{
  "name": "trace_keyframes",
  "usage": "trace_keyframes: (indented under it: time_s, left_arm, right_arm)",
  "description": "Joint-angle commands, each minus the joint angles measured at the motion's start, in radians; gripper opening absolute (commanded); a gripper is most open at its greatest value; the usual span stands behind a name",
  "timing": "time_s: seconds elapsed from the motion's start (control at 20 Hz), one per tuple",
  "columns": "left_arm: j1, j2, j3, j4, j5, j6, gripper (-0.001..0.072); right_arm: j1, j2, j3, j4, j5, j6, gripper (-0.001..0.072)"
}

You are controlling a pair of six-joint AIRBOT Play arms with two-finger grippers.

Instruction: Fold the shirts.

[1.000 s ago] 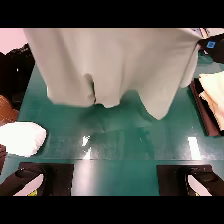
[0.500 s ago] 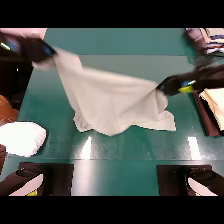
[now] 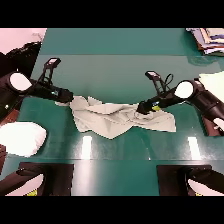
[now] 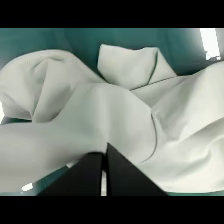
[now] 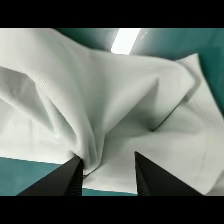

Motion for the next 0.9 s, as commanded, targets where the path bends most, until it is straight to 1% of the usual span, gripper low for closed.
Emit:
trace_keyframes:
  time_s: [0.0, 0.05, 0.1, 0.15, 0.25, 0.4, 0.6, 0.75, 0.8, 0.85]
  left_arm:
    - [-0.001, -0.002, -0.029, 0.01, 0.029, 0.003, 0.0024]
    - [-0.001, -0.002, -0.029, 0.01, 0.031, 0.003, 0.0025]
    - [-0.001, -0.002, -0.029, 0.009, 0.035, 0.003, 0.0025]
    - [-0.001, -0.002, -0.029, 0.008, 0.037, 0.002, 0.0025]
    - [-0.001, -0.002, -0.029, 0.008, 0.036, 0.002, 0.0025]
    - [-0.001, -0.002, -0.029, 0.007, 0.036, 0.002, 0.0025]
    - [-0.001, -0.002, -0.029, 0.004, 0.036, 0.002, 0.0025]
    - [-0.001, -0.002, -0.029, 0.004, 0.036, 0.002, 0.0025]
    - [-0.001, -0.002, -0.029, 0.003, 0.036, 0.002, 0.0025]
    - [-0.001, -0.002, -0.029, 0.003, 0.036, 0.002, 0.0025]
  right_arm:
    - [-0.081, 0.048, 0.014, -0.004, 0.075, -0.064, 0.0387]
    - [-0.117, 0.069, 0.001, -0.004, 0.103, -0.072, 0.0467]
    - [-0.163, 0.085, -0.022, -0.001, 0.131, -0.072, 0.0574]
    - [-0.205, 0.094, -0.049, 0.002, 0.143, -0.072, 0.0585]
    - [-0.288, 0.092, -0.11, 0.046, 0.143, -0.084, 0.0585]
    - [-0.38, 0.025, -0.167, 0.22, 0.128, -0.172, 0.0584]
    - [-0.385, -0.12, -0.171, 0.377, 0.076, -0.212, 0.0584]
    - [-0.385, -0.202, -0.171, 0.481, 0.089, -0.238, 0.0572]
    - [-0.385, -0.217, -0.171, 0.499, 0.095, -0.246, 0.0506]
    - [-0.385, -0.223, -0.171, 0.507, 0.096, -0.257, 0.0397]
